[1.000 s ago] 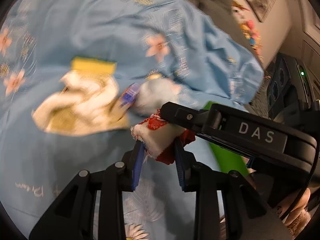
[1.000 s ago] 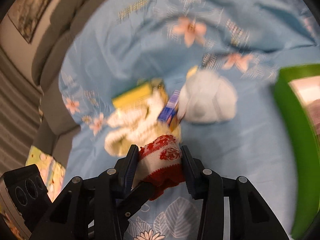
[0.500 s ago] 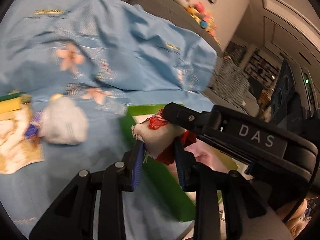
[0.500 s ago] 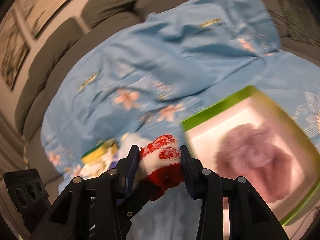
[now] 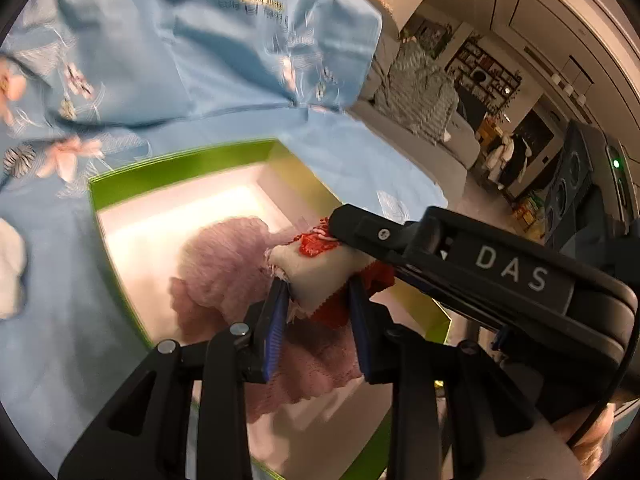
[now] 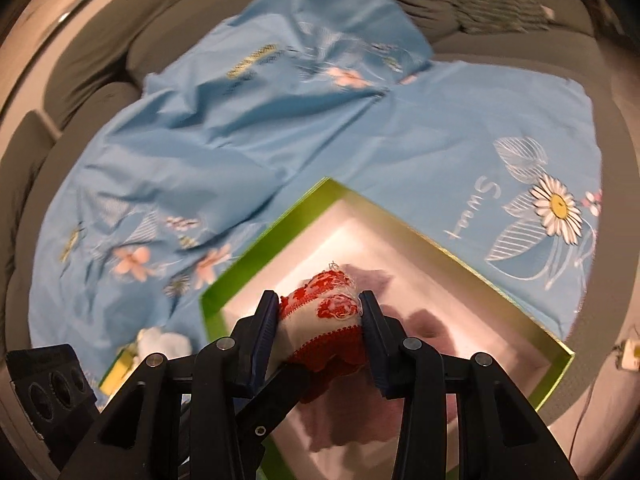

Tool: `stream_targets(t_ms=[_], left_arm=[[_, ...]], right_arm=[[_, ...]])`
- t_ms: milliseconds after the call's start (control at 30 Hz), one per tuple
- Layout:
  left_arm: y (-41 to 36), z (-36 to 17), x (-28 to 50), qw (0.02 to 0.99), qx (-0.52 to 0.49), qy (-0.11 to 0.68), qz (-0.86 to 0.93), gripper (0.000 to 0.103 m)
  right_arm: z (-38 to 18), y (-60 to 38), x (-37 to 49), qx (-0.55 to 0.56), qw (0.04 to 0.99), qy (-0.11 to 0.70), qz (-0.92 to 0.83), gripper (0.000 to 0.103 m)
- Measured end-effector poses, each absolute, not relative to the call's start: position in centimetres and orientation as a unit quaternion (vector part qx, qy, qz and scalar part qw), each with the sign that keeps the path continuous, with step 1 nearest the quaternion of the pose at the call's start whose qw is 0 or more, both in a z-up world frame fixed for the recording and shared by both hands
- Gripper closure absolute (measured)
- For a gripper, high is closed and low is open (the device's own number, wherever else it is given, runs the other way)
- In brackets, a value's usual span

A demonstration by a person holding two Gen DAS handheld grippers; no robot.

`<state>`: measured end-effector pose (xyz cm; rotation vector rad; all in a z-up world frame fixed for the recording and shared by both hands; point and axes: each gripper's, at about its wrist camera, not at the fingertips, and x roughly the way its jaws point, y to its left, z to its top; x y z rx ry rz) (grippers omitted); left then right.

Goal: Organize soft objects
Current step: 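Carry the knit cozy into the green box and open the right gripper, then move the right gripper to the white plush toy and grasp it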

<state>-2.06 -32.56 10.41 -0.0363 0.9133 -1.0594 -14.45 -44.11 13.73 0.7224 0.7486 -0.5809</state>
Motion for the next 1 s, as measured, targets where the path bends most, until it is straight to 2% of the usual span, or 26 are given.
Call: stream_targets(t_ms=[133, 367, 433, 467, 500, 533, 567, 600, 767, 800, 900, 1000], left_arm=[[-34.6, 9.1, -1.4, 0.743, -0.014, 0.459, -0.487, 0.074], [-35.4, 7.8, -0.9, 0.731, -0.024, 0.480, -0.485, 0.073], [-35.1, 7.9, -1.2, 0.734, -0.016, 0.475, -0.485, 0.065], [-34.8, 8.1, -1.5, 0.738, -0.012, 0.470, -0.484, 0.055], [-34.3, 8.4, -1.6, 0.743, -0.013, 0.464, -0.483, 0.043], [-33.9, 8.6, -1.6, 0.747, -0.017, 0.459, -0.482, 0.039], [-33.1, 9.0, -1.7, 0.752, -0.026, 0.451, -0.480, 0.032], [-32.3, 9.4, -1.7, 0.757, -0.036, 0.444, -0.478, 0.027], [-26.8, 11.6, -1.8, 0.793, -0.080, 0.404, -0.450, 0.021], [-25.5, 11.9, -1.8, 0.800, -0.088, 0.398, -0.440, 0.017], [-20.9, 12.7, -1.7, 0.823, -0.112, 0.386, -0.403, 0.011], [-15.9, 12.7, -1.7, 0.850, -0.110, 0.375, -0.354, 0.010]], right_arm=[[12.6, -45.7, -14.7, 0.354, 0.809, 0.365, -0.296, 0.060], [11.6, -46.7, -15.2, 0.370, 0.791, 0.370, -0.318, 0.060], [11.6, -46.9, -15.4, 0.377, 0.787, 0.368, -0.321, 0.057], [11.8, -46.9, -15.7, 0.381, 0.789, 0.361, -0.320, 0.057], [12.0, -46.9, -16.0, 0.384, 0.792, 0.354, -0.318, 0.052], [12.2, -46.9, -16.1, 0.385, 0.795, 0.347, -0.316, 0.047], [12.6, -46.8, -16.5, 0.387, 0.801, 0.332, -0.314, 0.035], [12.9, -46.6, -16.8, 0.387, 0.806, 0.321, -0.313, 0.028], [14.8, -45.6, -17.8, 0.379, 0.827, 0.270, -0.316, 0.024], [15.1, -45.4, -17.8, 0.376, 0.831, 0.264, -0.314, 0.023], [15.6, -44.3, -17.1, 0.362, 0.842, 0.261, -0.302, 0.021], [16.1, -42.4, -15.6, 0.335, 0.855, 0.273, -0.286, 0.015]])
